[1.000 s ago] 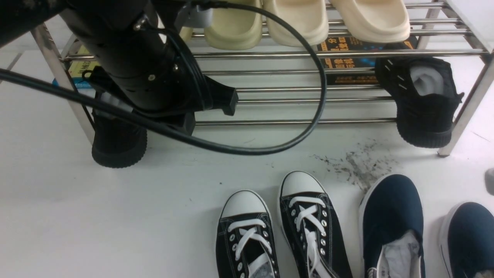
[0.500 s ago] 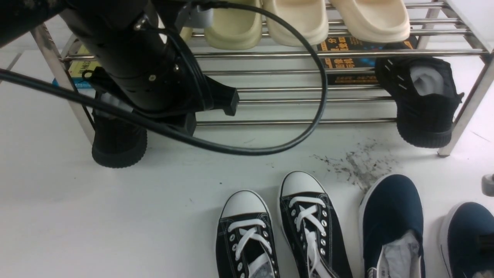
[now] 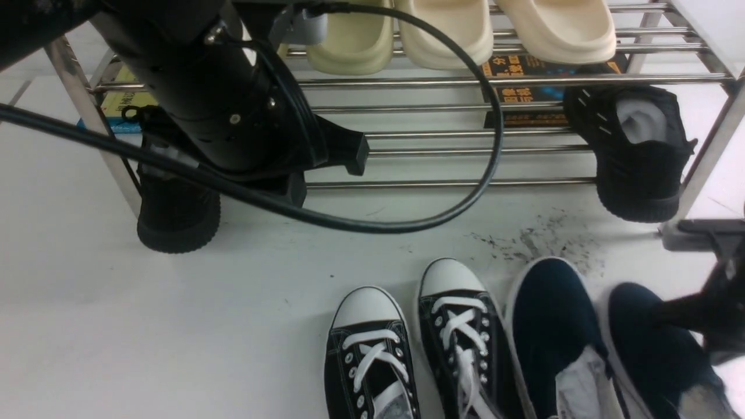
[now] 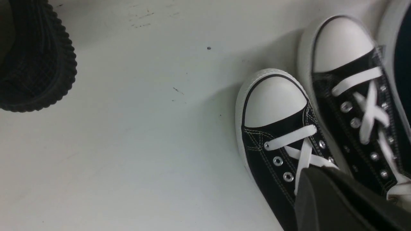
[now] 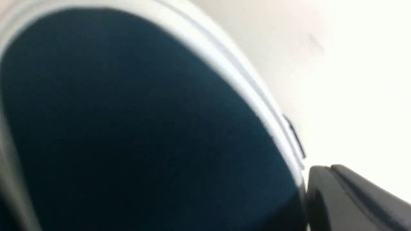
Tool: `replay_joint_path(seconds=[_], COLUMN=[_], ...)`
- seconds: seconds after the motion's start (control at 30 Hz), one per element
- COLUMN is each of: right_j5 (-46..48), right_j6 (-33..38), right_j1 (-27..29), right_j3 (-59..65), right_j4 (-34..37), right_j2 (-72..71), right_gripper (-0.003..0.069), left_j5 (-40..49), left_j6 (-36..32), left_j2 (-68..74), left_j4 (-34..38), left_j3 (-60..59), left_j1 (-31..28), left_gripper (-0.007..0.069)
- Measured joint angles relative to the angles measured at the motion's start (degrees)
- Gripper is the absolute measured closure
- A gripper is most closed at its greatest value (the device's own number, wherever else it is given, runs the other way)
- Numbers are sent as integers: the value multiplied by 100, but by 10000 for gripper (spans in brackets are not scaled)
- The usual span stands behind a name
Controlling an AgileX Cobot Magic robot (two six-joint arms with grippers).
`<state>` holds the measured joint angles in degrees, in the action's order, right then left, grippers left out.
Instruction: Take the shoes off the shelf with your hand on the white table.
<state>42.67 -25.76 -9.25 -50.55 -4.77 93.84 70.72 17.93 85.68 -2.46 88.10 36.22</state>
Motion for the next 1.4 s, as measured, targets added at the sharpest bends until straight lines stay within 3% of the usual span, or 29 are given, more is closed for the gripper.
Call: replay_joint_path(seconds=[0.27, 0.5, 0.77, 0.93, 1.13, 1.23, 1.4], right_j5=[304, 1195, 2481, 2701, 2078, 1162, -256], right_j6=[0, 423, 1219, 1563, 1622, 1860, 2644], right_j1=[-119, -217, -217, -217, -217, -217, -217], right_j3=[-406, -1099, -1220, -1220, -694, 363, 1813], right_j4=[198, 307, 304, 304, 477, 1011, 1767], right_j2=[0, -442, -2214, -3744, -5517, -6734, -7446], right_gripper=[659, 652, 648, 645, 641, 641, 639], left_j5=[0, 0, 0, 0, 0, 0, 0], left_j6=[0, 0, 10, 10, 17, 16, 18], left_j2=[0, 0, 0, 0, 0, 0, 0], left_j4=[107, 118, 130, 118, 118, 118, 113], left_j3=[0, 0, 0, 0, 0, 0, 0], left_j1=[0, 0, 0, 0, 0, 0, 0], left_gripper=[601, 596, 594, 593, 592, 590, 590])
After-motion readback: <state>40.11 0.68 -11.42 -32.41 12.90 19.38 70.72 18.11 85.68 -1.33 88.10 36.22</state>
